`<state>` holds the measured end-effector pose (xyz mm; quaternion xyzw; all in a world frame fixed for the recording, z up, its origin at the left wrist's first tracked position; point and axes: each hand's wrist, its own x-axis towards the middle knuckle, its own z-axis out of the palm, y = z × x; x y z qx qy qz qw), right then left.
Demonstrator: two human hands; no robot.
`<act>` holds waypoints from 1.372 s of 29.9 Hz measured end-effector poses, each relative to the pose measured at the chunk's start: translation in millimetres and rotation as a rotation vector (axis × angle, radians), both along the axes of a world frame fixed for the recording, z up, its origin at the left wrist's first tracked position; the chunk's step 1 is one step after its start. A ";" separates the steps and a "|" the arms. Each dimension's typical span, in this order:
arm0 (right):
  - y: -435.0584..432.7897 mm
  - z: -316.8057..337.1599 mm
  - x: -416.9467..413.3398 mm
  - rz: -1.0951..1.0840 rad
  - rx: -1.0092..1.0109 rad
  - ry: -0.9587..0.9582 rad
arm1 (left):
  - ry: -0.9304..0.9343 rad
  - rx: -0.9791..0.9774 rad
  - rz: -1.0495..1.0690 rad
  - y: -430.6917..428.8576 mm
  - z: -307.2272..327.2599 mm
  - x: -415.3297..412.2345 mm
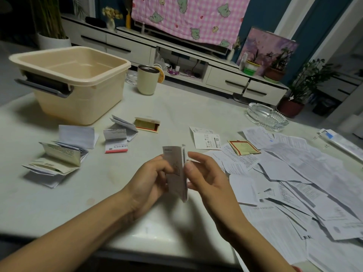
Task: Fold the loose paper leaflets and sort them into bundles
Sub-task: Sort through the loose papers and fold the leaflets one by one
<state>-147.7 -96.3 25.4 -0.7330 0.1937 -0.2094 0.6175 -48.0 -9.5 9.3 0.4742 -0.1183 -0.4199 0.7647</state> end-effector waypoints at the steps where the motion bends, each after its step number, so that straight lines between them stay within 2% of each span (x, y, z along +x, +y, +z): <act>1: 2.9 0.2 -0.3 0.029 -0.008 0.008 | -0.009 0.002 0.001 0.5 -1.2 0.4; 8: -0.4 -2.7 0.6 -0.037 -0.067 -0.029 | -0.077 0.018 0.000 2.0 -1.0 -1.7; 13: -2.7 -6.9 0.6 -0.075 -0.148 -0.008 | -0.192 0.031 -0.204 4.9 1.0 -6.2; 15: -2.6 -7.8 0.0 -0.051 -0.145 -0.004 | -0.229 0.032 -0.224 4.7 1.7 -9.1; 22: -5.8 -7.8 -0.6 -0.001 -0.122 0.005 | -0.101 -0.013 -0.139 2.6 3.4 -9.3; 25: -4.6 -9.6 -1.9 -0.028 -0.254 0.061 | 0.072 -0.081 -0.112 3.2 5.3 -8.9; 29: -2.5 -16.8 -1.7 -0.025 -0.673 0.179 | 0.105 -0.137 -0.212 8.5 8.1 -8.7; 31: -0.1 -19.0 -0.4 -0.018 -0.709 0.186 | 0.137 -0.126 -0.105 7.3 4.3 -7.2; 34: 1.4 -18.2 1.8 -0.059 -0.522 0.165 | 0.191 -0.108 0.078 5.6 0.2 -1.2; 37: 3.4 -11.4 7.4 -0.080 -0.095 0.197 | 0.164 -0.080 0.137 7.2 3.1 6.3; 39: 2.5 -7.8 11.6 -0.110 0.112 0.187 | 0.108 -0.021 0.135 7.4 6.1 8.9; 41: 0.3 -3.5 20.4 -0.155 0.156 0.162 | 0.076 0.032 0.134 6.8 6.9 12.2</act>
